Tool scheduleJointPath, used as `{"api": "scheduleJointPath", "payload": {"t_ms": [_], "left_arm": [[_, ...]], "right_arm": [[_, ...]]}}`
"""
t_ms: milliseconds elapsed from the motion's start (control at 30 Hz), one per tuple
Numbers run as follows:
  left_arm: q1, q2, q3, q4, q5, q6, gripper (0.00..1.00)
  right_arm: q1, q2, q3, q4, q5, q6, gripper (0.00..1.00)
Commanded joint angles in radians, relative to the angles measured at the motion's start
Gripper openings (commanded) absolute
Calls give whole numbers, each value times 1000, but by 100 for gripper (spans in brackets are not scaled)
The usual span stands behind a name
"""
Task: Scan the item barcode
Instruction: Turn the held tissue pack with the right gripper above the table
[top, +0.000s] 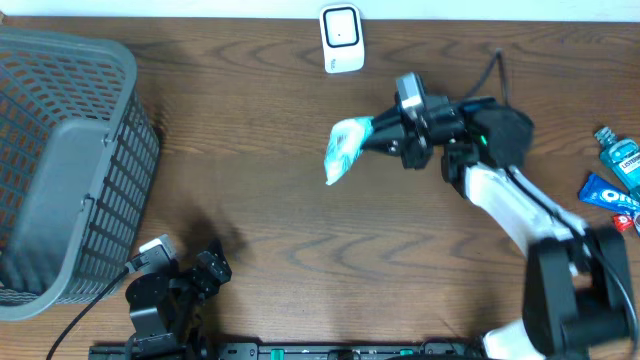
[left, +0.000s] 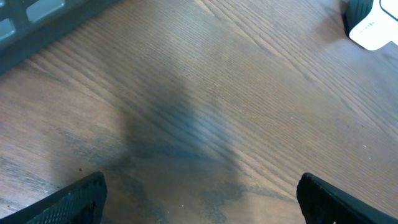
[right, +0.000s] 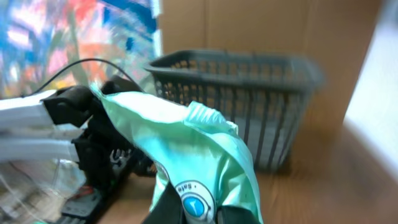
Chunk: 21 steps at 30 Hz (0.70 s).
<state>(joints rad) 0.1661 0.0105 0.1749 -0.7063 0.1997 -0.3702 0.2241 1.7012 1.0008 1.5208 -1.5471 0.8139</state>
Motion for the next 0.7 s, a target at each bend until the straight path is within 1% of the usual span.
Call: {"api": "scheduleJointPath", "payload": {"t_ms": [0,133,267,400,433,600,667], "left_arm": [[-6,-4,-6,-18,-3,-2,98],[-6,-4,-6,-18,-3,-2,98],[-6,-4,-6,-18,-3,-2,98],[-6,-4,-6,-18,-3,-2,98],[-6,-4,-6,-18,-3,-2,98],[-6,-4,-6,-18,-3,-2,98],[-6,-4,-6,-18,-3,-2,98]], "right_arm": [[16,-144,-11,54,-13,-64,1],[15,-194,-34,54,-13,-270,1],[16,-192,-34,54,-13,-481,1],[7,-182,-34,54,-13,-744,1],[0,-180,-34,54,-13,-790,1],[-37,-184,-34,54,-13,-883,1],[-40,-183,-34,54,-13,-883,1]]}}
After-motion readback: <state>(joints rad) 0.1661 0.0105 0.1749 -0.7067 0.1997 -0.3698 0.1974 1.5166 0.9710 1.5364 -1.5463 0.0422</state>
